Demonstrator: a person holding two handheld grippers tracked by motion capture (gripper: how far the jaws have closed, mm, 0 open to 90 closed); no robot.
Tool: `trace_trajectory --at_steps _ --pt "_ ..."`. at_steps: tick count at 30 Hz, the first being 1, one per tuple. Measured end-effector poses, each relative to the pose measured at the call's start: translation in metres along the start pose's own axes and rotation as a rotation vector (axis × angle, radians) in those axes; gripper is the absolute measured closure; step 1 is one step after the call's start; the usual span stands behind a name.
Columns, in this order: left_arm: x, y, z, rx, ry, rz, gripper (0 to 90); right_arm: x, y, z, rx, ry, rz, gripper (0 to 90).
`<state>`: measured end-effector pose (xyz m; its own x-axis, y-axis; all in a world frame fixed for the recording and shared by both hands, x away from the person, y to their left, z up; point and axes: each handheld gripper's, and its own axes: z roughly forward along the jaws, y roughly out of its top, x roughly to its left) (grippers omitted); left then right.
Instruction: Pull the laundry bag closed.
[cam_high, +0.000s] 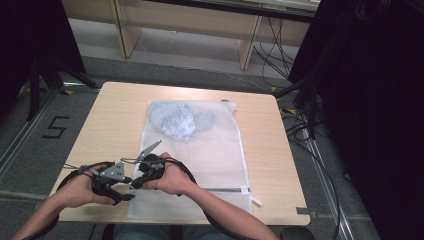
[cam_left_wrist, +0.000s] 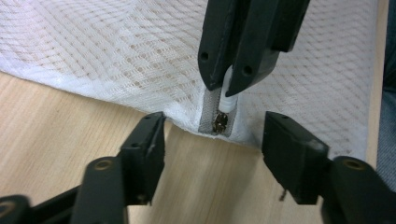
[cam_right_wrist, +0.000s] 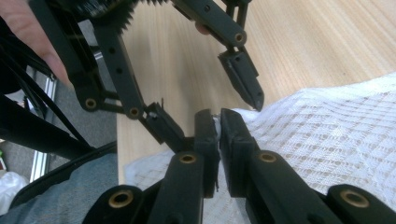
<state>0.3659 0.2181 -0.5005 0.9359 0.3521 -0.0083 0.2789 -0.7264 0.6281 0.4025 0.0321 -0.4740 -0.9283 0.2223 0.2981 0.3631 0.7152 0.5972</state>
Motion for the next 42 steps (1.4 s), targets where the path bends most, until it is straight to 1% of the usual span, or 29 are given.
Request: trace_trajectory --at_steps 1,3,5,6,9,11,12,13,14,16,17,18,20,22,23,24,26,27,28,29,30,32,33,34,35,37,38,41,42 --pt "0.000 0.000 0.001 -0.005 0.002 -0.006 35.8 -0.002 0.000 -0.001 0.001 -0.002 -0.021 86.8" --pt "0.001 0.001 0.002 -0.009 0.007 0.005 33.5 -0.002 0.001 -0.001 -0.017 0.005 -0.024 86.8" --pt "0.000 0.001 0.003 -0.018 0.025 0.015 36.6 -0.001 0.002 -0.002 -0.038 0.019 0.005 86.8" --pt "0.001 0.001 0.003 -0.019 0.025 0.024 39.7 -0.001 0.002 -0.002 -0.038 0.026 0.009 86.8" --pt "0.002 0.000 0.002 -0.026 0.010 0.001 52.3 -0.002 0.001 -0.002 -0.042 0.029 0.006 86.9" --pt "0.003 0.000 0.001 -0.021 -0.006 0.001 61.1 -0.004 0.001 -0.004 -0.043 0.041 0.024 86.9" --pt "0.004 0.000 0.001 -0.025 -0.004 0.005 63.4 -0.005 0.000 -0.003 -0.047 0.039 0.017 86.9" --pt "0.003 0.000 0.001 -0.028 0.006 0.012 63.4 -0.005 0.000 -0.003 -0.047 0.039 0.017 86.9" --pt "0.003 0.000 0.001 -0.027 0.008 0.029 68.8 -0.006 0.001 -0.004 -0.056 0.049 0.016 86.9" --pt "0.003 0.001 0.000 -0.020 0.014 0.037 71.5 -0.005 0.001 -0.005 -0.054 0.045 0.036 86.9" --pt "0.003 0.001 0.000 -0.021 0.021 0.054 72.9 -0.007 0.001 -0.006 -0.070 0.047 0.008 86.9" --pt "0.002 0.001 -0.001 -0.018 0.031 0.065 74.5 -0.006 0.000 -0.006 -0.064 0.061 0.035 86.9" --pt "0.001 0.003 -0.001 -0.015 0.042 0.079 76.5 -0.007 -0.001 -0.007 -0.070 0.059 0.037 86.9" --pt "0.003 0.004 -0.003 0.013 0.038 0.119 78.7 -0.007 -0.001 -0.008 -0.078 0.058 0.043 86.9" --pt "0.000 0.004 -0.002 -0.014 0.044 0.087 79.9 -0.007 -0.001 -0.009 -0.081 0.059 0.054 86.9" --pt "-0.001 0.004 -0.002 -0.020 0.044 0.084 80.5 -0.008 -0.001 -0.009 -0.086 0.062 0.055 86.9" --pt "0.000 0.005 -0.003 -0.015 0.030 0.084 81.5 -0.008 -0.002 -0.010 -0.095 0.071 0.069 87.0" --pt "0.001 0.005 -0.005 -0.006 0.038 0.105 81.8 -0.008 -0.002 -0.011 -0.096 0.061 0.078 87.0" --pt "0.001 0.005 -0.005 -0.006 0.038 0.105 82.1 -0.008 -0.002 -0.011 -0.096 0.061 0.078 87.0" --pt "0.001 0.004 -0.005 -0.004 0.025 0.091 82.1 -0.007 -0.003 -0.012 -0.100 0.063 0.095 87.0" --pt "-0.001 0.004 -0.003 -0.024 0.024 0.073 82.7 -0.006 -0.004 -0.012 -0.103 0.057 0.112 87.1" --pt "-0.002 0.004 -0.003 -0.018 0.023 0.074 83.1 -0.004 -0.005 -0.012 -0.090 0.049 0.130 87.1" --pt "-0.001 0.004 -0.003 -0.017 0.006 0.070 83.3 -0.004 -0.006 -0.012 -0.096 0.048 0.127 87.1" --pt "-0.001 0.004 -0.003 -0.017 0.006 0.070 83.4 -0.004 -0.006 -0.012 -0.096 0.048 0.127 87.1" --pt "-0.001 0.004 -0.005 -0.023 0.022 0.068 83.5 -0.004 -0.007 -0.013 -0.108 0.048 0.151 87.1" --pt "0.000 0.004 -0.005 -0.025 0.009 0.062 83.7 -0.005 -0.008 -0.013 -0.115 0.047 0.141 87.1" --pt "0.000 0.004 -0.006 -0.029 0.012 0.061 83.8 -0.003 -0.009 -0.013 -0.117 0.059 0.167 87.1" --pt "-0.002 0.006 -0.005 -0.009 0.023 0.069 83.9 -0.001 -0.011 -0.013 -0.122 0.048 0.176 87.1" --pt "-0.002 0.006 -0.004 -0.002 0.019 0.068 83.9 -0.001 -0.011 -0.012 -0.121 0.031 0.173 87.1"
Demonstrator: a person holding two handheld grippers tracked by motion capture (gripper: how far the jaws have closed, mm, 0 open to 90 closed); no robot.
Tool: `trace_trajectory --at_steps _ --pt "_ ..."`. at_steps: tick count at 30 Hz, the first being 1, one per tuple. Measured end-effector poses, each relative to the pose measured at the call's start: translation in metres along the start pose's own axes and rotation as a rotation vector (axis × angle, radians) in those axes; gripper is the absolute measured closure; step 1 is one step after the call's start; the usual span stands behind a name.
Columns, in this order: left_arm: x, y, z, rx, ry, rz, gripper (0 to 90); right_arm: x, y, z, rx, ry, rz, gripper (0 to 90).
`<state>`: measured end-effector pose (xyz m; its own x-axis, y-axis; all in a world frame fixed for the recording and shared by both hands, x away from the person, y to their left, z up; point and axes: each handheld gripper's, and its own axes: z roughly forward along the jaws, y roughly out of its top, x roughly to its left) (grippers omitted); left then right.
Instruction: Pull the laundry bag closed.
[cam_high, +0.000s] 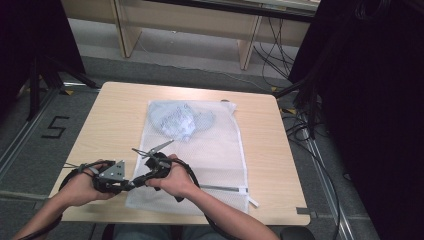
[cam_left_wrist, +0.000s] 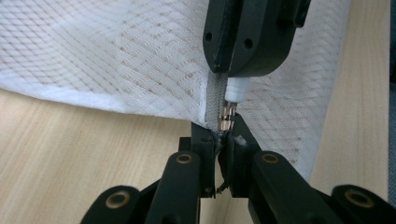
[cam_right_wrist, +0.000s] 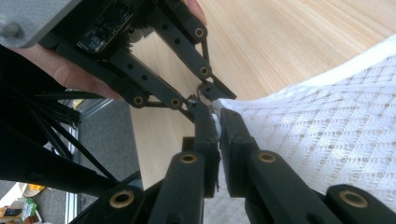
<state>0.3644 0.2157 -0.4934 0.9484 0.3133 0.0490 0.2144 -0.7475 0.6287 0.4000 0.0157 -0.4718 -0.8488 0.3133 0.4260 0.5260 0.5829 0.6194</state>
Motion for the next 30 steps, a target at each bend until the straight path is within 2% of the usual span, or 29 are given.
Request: trace_trajectory --at_steps 4,5,6,10,11,12,14,15,16,19,20,21,24,25,26,27,28,29,30 --pt "-0.001 0.001 0.000 -0.002 -0.002 -0.022 84.2 0.001 -0.004 -0.001 -0.009 -0.009 0.019 87.1" --pt "0.000 0.001 0.000 -0.005 -0.017 -0.032 84.3 0.002 -0.005 -0.002 -0.003 -0.004 0.038 87.1" --pt "-0.001 0.001 -0.001 -0.009 0.003 -0.035 84.4 0.002 -0.005 -0.001 -0.008 -0.012 0.032 87.2" --pt "0.001 -0.001 -0.004 0.000 0.002 -0.042 85.3 0.004 -0.008 -0.004 0.000 -0.044 0.034 87.3" --pt "0.002 -0.003 -0.005 -0.004 0.003 -0.054 85.3 0.002 -0.009 -0.005 -0.001 -0.045 0.035 87.3" --pt "0.002 -0.004 -0.006 0.007 0.008 -0.047 85.4 -0.001 -0.010 -0.007 -0.007 -0.055 0.040 87.2" --pt "0.002 -0.003 -0.004 0.008 -0.005 -0.044 85.3 -0.004 -0.014 -0.011 0.009 -0.046 0.077 87.2" --pt "0.002 -0.003 -0.004 0.008 -0.005 -0.044 85.3 -0.004 -0.014 -0.011 0.009 -0.046 0.077 87.2" --pt "0.002 -0.002 -0.002 0.011 -0.011 -0.039 85.3 -0.006 -0.015 -0.011 0.004 -0.046 0.056 87.1" --pt "0.001 -0.002 -0.001 0.024 -0.035 -0.035 84.6 -0.006 -0.018 -0.011 0.016 -0.044 0.060 87.0" --pt "0.002 -0.003 -0.001 0.025 -0.064 -0.044 84.6 -0.006 -0.018 -0.011 0.014 -0.040 0.063 87.0" --pt "0.001 -0.004 -0.002 0.016 -0.075 -0.053 80.8 -0.004 -0.019 -0.010 0.019 -0.027 0.085 86.9" --pt "0.001 -0.004 -0.006 0.033 -0.081 -0.050 62.3 -0.003 -0.019 -0.010 0.026 -0.038 0.074 86.9" --pt "0.002 -0.003 -0.009 0.015 -0.083 -0.054 62.3 -0.004 -0.019 -0.009 0.021 -0.033 0.068 86.9" --pt "0.001 -0.001 -0.014 -0.018 -0.073 -0.060 56.7 -0.004 -0.019 -0.009 0.028 -0.011 0.078 86.9" --pt "0.001 -0.001 -0.014 -0.018 -0.073 -0.060 56.1 -0.004 -0.019 -0.009 0.028 -0.011 0.078 86.9" --pt "0.000 0.002 -0.016 -0.026 -0.065 -0.039 55.3 -0.003 -0.018 -0.009 0.048 -0.022 0.100 86.9" --pt "-0.001 0.003 -0.015 -0.017 -0.051 -0.010 54.7 -0.006 -0.018 -0.008 0.041 -0.009 0.080 86.9" --pt "-0.001 0.003 -0.015 -0.017 -0.051 -0.010 54.7 -0.006 -0.018 -0.008 0.041 -0.009 0.080 86.9"
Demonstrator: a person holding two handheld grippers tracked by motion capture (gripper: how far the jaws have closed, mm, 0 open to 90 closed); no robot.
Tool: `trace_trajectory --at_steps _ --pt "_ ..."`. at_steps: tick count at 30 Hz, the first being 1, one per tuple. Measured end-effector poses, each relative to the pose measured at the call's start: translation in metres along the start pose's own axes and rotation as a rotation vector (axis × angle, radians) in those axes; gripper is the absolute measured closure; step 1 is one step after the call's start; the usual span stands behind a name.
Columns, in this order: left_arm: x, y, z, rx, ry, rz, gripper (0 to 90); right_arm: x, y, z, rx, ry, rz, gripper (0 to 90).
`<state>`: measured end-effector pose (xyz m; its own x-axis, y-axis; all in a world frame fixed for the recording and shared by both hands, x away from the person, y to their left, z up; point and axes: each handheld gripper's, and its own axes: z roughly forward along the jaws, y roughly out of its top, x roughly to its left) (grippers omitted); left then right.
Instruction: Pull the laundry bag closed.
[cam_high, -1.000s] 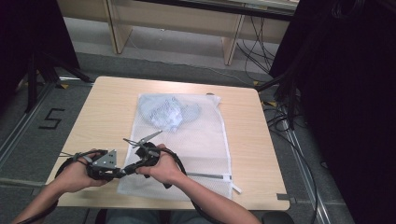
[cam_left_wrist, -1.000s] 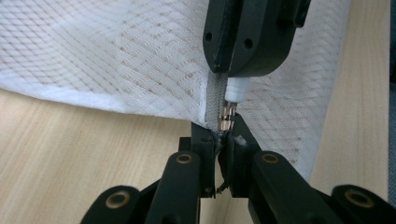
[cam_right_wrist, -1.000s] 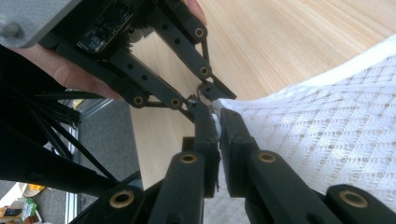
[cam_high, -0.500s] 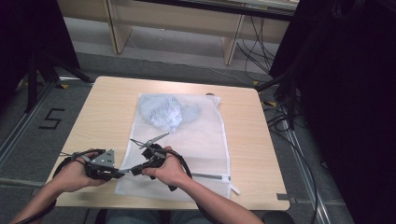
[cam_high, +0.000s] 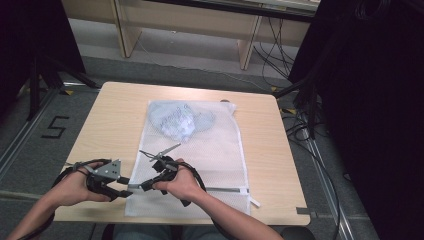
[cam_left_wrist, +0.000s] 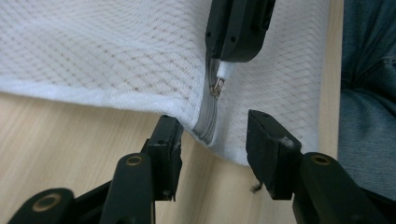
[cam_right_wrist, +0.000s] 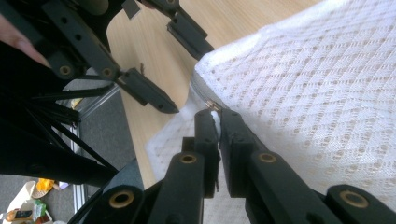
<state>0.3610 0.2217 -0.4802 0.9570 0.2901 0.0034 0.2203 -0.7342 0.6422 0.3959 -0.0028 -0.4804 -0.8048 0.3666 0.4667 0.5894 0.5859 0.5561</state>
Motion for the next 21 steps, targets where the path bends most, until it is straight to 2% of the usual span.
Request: trace_trajectory --at_steps 1,2,4,5,6,7,8,9,10,11,13,14,20,21 --pt "-0.001 0.003 0.005 0.022 0.031 0.055 54.4 0.000 0.000 -0.001 0.016 -0.025 0.015 86.9" --pt "-0.001 0.003 0.005 0.022 0.031 0.055 54.3 0.000 0.000 -0.001 0.016 -0.025 0.015 86.9" --pt "-0.002 0.006 0.007 0.056 0.059 0.124 53.7 -0.001 0.000 0.001 0.013 -0.016 0.000 86.9" --pt "-0.001 0.008 0.006 0.064 0.060 0.133 51.8 -0.001 -0.001 0.001 0.017 -0.020 0.002 87.0" --pt "0.000 0.009 0.004 0.063 0.066 0.140 51.1 -0.002 -0.001 0.001 0.019 -0.020 0.004 86.9" --pt "-0.001 0.009 0.000 0.053 0.091 0.136 49.9 -0.002 -0.001 0.002 0.022 -0.019 0.004 86.9" --pt "-0.001 0.010 -0.003 0.050 0.100 0.141 47.7 -0.004 -0.001 0.003 0.019 -0.018 -0.022 86.9" --pt "-0.002 0.009 -0.001 0.014 0.100 0.109 47.0 -0.002 -0.002 0.002 0.034 -0.025 0.011 86.9" --pt "-0.001 0.011 -0.003 0.042 0.091 0.144 46.8 -0.002 -0.001 0.003 0.031 -0.017 0.011 86.9" --pt "-0.001 0.011 -0.003 0.042 0.091 0.144 46.0 -0.002 -0.001 0.003 0.031 -0.017 0.011 86.9" --pt "-0.006 0.011 0.005 0.011 0.085 0.120 45.6 -0.002 -0.002 0.004 0.038 -0.020 0.008 86.9" --pt "-0.005 0.013 0.007 0.047 0.069 0.164 45.6 -0.002 -0.002 0.005 0.038 -0.020 0.010 86.9" --pt "-0.003 0.012 0.017 0.065 0.054 0.160 49.4 -0.002 -0.003 0.005 0.030 -0.014 0.014 86.9" --pt "-0.002 0.011 0.019 0.064 0.052 0.160 52.7 -0.001 -0.002 0.005 0.027 -0.013 0.013 86.9"
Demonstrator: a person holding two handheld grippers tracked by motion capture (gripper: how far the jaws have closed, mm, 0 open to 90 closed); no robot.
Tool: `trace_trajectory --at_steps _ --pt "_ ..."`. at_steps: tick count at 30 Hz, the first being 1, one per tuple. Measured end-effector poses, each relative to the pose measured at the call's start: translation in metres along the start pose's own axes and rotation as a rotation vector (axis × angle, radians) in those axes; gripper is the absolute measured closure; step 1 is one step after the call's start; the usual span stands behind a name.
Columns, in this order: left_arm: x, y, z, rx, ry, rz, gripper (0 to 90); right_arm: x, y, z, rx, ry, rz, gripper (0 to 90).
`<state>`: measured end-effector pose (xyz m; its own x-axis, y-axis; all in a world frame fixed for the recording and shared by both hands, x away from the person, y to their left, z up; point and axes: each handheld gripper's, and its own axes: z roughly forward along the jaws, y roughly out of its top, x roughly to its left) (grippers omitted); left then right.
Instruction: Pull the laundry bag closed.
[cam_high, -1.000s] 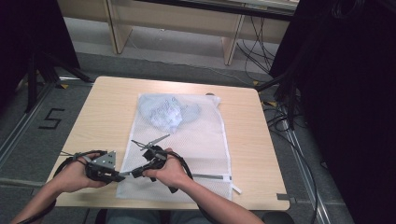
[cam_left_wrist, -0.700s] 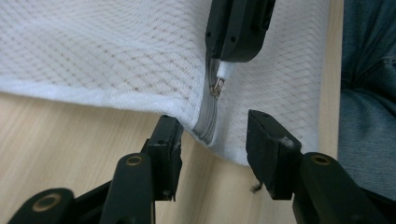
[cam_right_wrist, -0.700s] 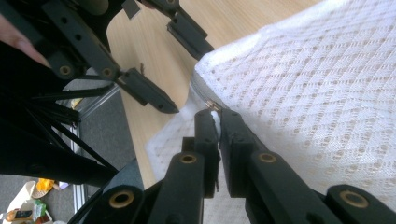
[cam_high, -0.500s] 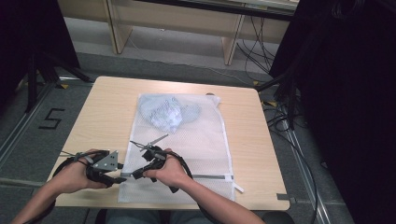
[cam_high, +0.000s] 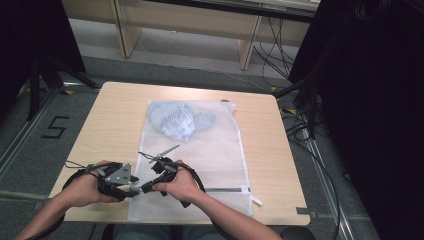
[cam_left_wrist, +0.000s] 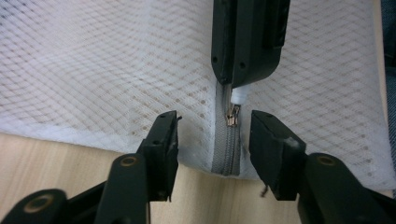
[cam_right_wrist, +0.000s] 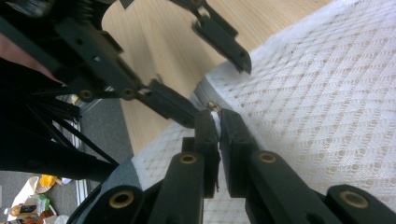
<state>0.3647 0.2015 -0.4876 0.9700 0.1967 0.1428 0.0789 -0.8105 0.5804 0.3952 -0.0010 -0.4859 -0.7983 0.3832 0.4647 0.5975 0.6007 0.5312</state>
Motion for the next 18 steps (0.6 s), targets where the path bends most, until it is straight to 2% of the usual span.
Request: trace_trajectory --at_steps 2,4,5,8,10,13,14,15,17,18 --pt "0.0007 -0.0009 0.0030 0.005 -0.014 -0.006 54.4 -0.0002 0.0001 0.0001 -0.002 -0.004 -0.007 86.9" --pt "-0.0024 -0.0019 0.0068 -0.022 0.001 -0.041 59.6 0.0004 0.0002 0.0006 -0.006 -0.004 -0.007 86.9" --pt "-0.0027 -0.0023 0.0074 -0.027 0.004 -0.043 60.8 0.0005 0.0003 0.0007 -0.006 -0.002 -0.008 86.9" --pt "-0.0001 -0.0025 0.0062 0.007 -0.011 -0.014 64.8 0.0007 0.0001 0.0009 -0.007 -0.005 -0.008 86.9" --pt "-0.0001 -0.0030 0.0064 0.012 -0.004 -0.011 69.0 0.0013 -0.0001 0.0008 -0.006 -0.006 0.002 86.9" --pt "-0.0014 -0.0042 0.0087 -0.018 -0.008 -0.040 76.6 0.0001 -0.0001 0.0012 -0.014 -0.008 -0.006 86.9" --pt "0.0009 -0.0038 0.0071 0.002 -0.025 -0.015 78.9 -0.0010 0.0001 0.0008 -0.021 -0.012 -0.013 86.9" --pt "0.0002 -0.0038 0.0073 -0.007 -0.010 -0.020 81.0 -0.0012 -0.0001 -0.0005 -0.026 -0.014 0.000 87.0" --pt "-0.0001 -0.0037 0.0076 -0.016 -0.008 -0.027 83.0 -0.0009 -0.0002 -0.0014 -0.026 -0.014 0.019 87.0" --pt "0.0023 -0.0031 0.0066 -0.009 -0.043 -0.020 83.0 -0.0005 -0.0005 -0.0021 -0.029 -0.021 0.028 87.1"
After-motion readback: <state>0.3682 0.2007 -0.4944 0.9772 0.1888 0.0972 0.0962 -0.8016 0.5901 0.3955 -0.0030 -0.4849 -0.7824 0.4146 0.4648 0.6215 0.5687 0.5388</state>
